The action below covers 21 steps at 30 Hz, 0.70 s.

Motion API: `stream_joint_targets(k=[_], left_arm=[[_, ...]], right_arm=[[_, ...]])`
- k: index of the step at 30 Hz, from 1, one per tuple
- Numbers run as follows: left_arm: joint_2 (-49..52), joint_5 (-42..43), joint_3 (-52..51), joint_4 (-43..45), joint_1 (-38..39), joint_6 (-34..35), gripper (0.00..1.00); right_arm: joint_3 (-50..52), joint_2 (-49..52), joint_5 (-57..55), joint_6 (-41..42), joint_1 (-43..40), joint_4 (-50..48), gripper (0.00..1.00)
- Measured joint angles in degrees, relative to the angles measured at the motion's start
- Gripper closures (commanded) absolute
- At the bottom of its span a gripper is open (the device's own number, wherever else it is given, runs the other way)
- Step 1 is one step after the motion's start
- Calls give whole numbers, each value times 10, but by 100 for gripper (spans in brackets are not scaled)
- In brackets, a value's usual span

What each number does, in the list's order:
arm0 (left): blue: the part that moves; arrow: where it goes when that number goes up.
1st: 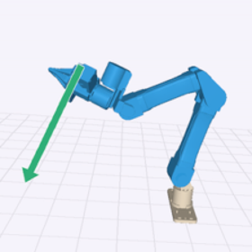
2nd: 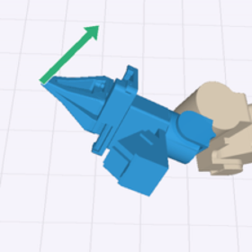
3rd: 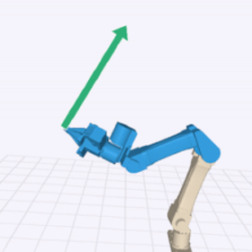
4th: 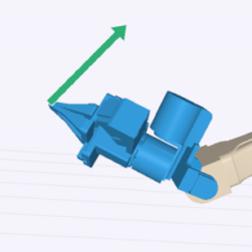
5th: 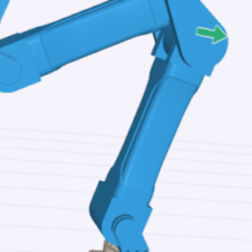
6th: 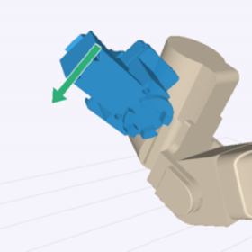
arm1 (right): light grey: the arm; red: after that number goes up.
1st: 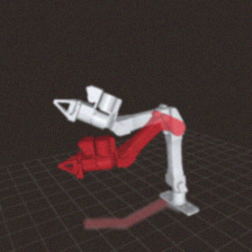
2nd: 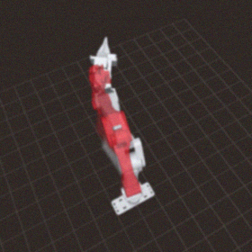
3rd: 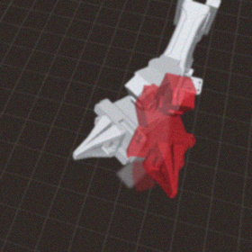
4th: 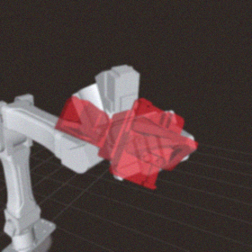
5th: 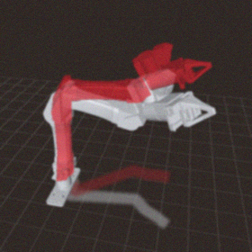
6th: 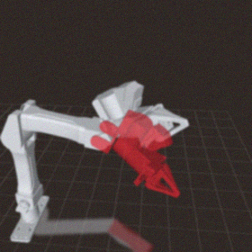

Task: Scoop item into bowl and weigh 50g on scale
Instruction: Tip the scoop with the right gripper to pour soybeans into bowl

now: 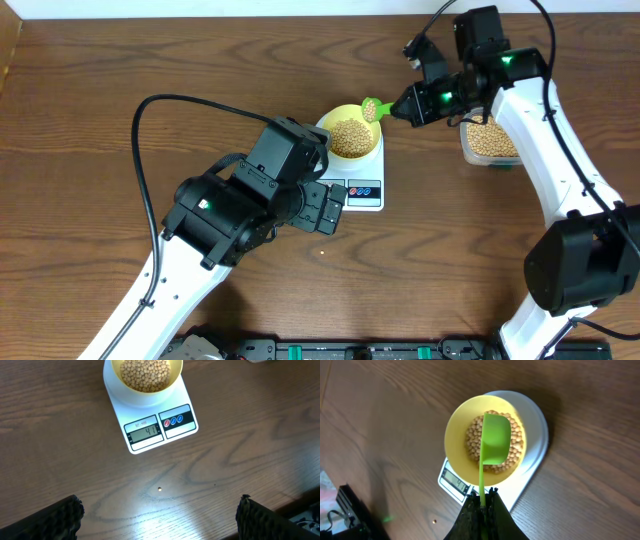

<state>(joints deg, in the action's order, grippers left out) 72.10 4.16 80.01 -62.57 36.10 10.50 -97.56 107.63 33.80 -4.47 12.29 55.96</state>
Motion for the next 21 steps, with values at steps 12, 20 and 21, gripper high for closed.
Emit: stream_joint_targets(k=[12,20,21], left_arm=[[0,0,0,0,0,0,0],[0,0,0,0,0,0,0],[0,0,0,0,0,0,0]], right_arm=[[-1,0,-24,-8,41,13,98],[-9,0,-52,-13,52,19,98],[-11,0,-54,-14,52,19,98]])
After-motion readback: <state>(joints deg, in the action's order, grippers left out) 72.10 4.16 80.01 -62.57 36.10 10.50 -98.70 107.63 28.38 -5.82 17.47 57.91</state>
